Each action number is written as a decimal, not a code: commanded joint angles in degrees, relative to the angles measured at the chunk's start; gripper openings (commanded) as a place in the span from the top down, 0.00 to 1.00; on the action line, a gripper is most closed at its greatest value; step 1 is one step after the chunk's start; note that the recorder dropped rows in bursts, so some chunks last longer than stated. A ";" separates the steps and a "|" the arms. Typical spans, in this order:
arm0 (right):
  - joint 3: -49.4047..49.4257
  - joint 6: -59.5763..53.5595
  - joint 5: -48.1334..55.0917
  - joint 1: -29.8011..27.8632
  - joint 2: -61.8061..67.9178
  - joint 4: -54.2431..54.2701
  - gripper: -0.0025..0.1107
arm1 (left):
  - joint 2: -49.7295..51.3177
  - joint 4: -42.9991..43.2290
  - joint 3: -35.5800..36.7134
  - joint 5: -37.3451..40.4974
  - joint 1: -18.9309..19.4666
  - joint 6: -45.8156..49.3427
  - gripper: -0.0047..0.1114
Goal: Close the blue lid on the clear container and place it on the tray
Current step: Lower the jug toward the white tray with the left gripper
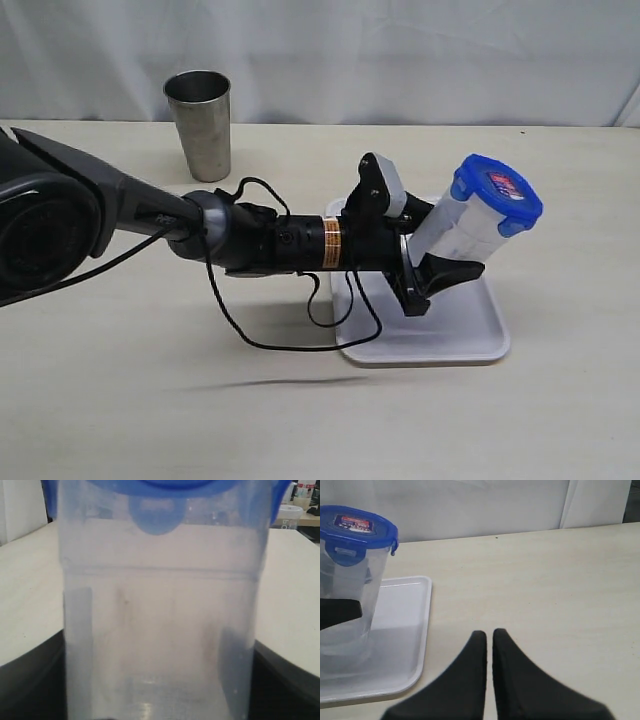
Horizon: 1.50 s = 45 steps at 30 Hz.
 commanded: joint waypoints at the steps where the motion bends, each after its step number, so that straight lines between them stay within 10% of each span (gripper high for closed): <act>1: 0.09 -0.20 0.03 -0.24 -0.23 -0.48 0.94 | -0.32 6.34 -0.42 -2.75 2.52 -3.98 0.96; 38: 0.09 -0.20 0.03 -0.24 -0.23 -7.34 0.94 | 2.29 14.60 -0.42 -13.41 7.29 -6.59 0.96; 45: 0.09 -0.20 -11.48 -0.24 -0.23 -29.54 0.94 | 2.29 14.60 -0.42 -13.41 7.29 -6.59 0.96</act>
